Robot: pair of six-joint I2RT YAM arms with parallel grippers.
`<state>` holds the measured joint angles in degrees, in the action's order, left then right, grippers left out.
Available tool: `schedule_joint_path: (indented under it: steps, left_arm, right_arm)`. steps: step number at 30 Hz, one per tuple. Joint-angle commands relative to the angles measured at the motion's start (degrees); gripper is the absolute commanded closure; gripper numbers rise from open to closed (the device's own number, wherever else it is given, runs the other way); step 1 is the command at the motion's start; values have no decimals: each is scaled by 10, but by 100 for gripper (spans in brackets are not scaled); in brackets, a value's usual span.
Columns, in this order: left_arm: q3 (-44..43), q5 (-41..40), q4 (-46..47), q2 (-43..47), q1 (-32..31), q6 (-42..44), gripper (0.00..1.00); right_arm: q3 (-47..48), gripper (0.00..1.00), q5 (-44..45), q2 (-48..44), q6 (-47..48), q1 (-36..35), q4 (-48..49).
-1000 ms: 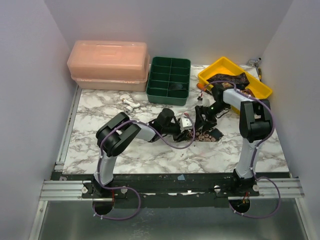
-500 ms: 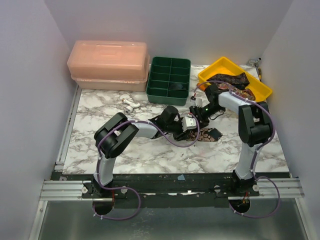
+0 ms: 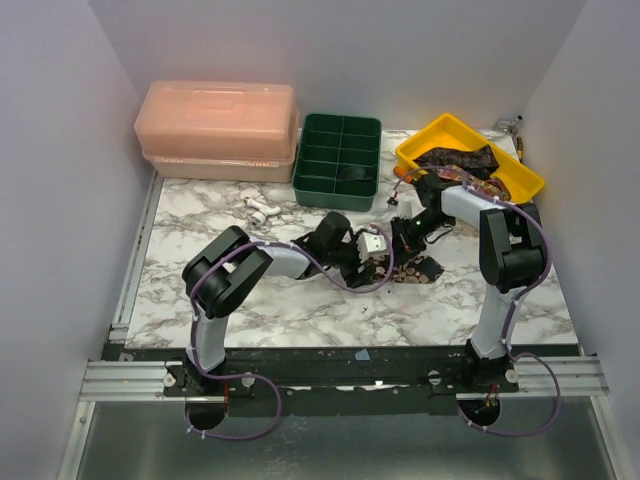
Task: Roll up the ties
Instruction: Roll the tie at the center of the board.
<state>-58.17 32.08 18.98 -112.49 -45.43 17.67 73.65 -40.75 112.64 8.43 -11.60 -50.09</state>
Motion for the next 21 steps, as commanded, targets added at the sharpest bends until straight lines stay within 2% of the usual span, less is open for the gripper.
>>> schedule_joint_path:
  steps: [1, 6, 15, 18, 21]
  left_arm:
    - [80, 54, 79, 43, 17, -53, 18]
    - [107, 83, 216, 36, 17, -97, 1]
    - [30, 66, 345, -77, 5, -173, 2]
    - [7, 64, 366, -107, -7, -204, 8]
    - [-11, 61, 364, -127, -19, -228, 21]
  right_arm:
    - [-30, 100, 215, 48, 40, 8, 47]
    - [-48, 100, 289, 59, 44, 2, 78]
    - [-83, 99, 309, 72, 40, -26, 116]
    - [-82, 100, 307, 72, 38, -26, 116]
    - [-76, 99, 303, 78, 37, -26, 108]
